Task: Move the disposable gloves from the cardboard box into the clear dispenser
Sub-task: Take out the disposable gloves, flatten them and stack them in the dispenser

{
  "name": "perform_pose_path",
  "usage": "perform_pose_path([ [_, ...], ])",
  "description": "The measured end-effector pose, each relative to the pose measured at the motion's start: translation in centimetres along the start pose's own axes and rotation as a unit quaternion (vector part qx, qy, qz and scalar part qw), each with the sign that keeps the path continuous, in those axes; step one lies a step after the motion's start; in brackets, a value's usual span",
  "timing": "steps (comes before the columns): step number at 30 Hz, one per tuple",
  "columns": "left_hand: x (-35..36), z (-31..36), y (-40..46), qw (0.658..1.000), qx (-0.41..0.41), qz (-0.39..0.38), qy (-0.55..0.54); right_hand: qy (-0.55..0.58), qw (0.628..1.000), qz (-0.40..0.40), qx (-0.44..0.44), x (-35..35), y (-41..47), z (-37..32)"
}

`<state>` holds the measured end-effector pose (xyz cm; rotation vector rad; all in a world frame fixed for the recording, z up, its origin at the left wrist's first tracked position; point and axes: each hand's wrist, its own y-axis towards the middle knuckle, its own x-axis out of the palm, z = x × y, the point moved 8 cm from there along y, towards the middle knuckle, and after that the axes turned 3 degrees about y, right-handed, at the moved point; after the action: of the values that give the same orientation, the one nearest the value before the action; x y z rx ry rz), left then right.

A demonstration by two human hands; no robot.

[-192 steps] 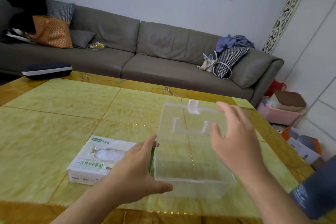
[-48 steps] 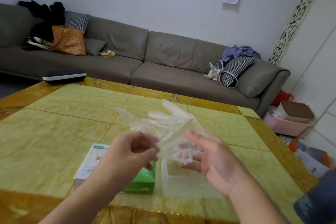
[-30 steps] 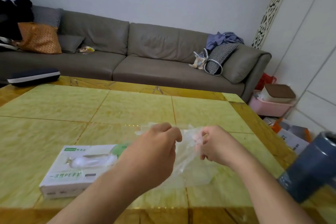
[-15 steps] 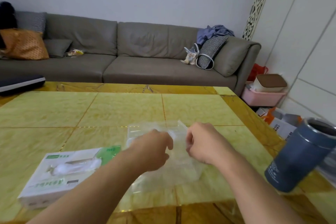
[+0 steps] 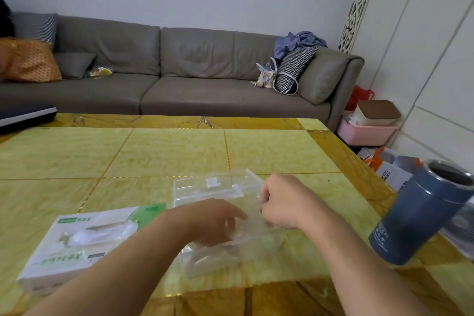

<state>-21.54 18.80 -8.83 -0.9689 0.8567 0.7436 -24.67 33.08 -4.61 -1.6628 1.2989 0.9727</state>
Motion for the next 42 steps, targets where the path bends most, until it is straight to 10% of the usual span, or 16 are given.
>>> perform_pose_path([
  [10, 0.6, 0.7, -1.0, 0.995, -0.014, -0.056, 0.086, -0.021, 0.983, 0.145, -0.112, -4.4, -3.6, -5.6],
  [13, 0.7, 0.6, -1.0, 0.994, -0.032, -0.043, 0.094, 0.084, 0.988, 0.052, -0.120, -2.2, -3.5, -7.4],
  [20, 0.8, 0.1, -1.2, 0.998, -0.027, -0.015, 0.053, -0.095, 0.988, -0.121, -0.028, 4.1, -1.6, -4.5],
  [42, 0.2, -2.2, -5.7, 0.987, -0.063, 0.083, 0.123, -0.166, 0.979, -0.111, 0.050, 4.6, -5.3, -6.8],
])
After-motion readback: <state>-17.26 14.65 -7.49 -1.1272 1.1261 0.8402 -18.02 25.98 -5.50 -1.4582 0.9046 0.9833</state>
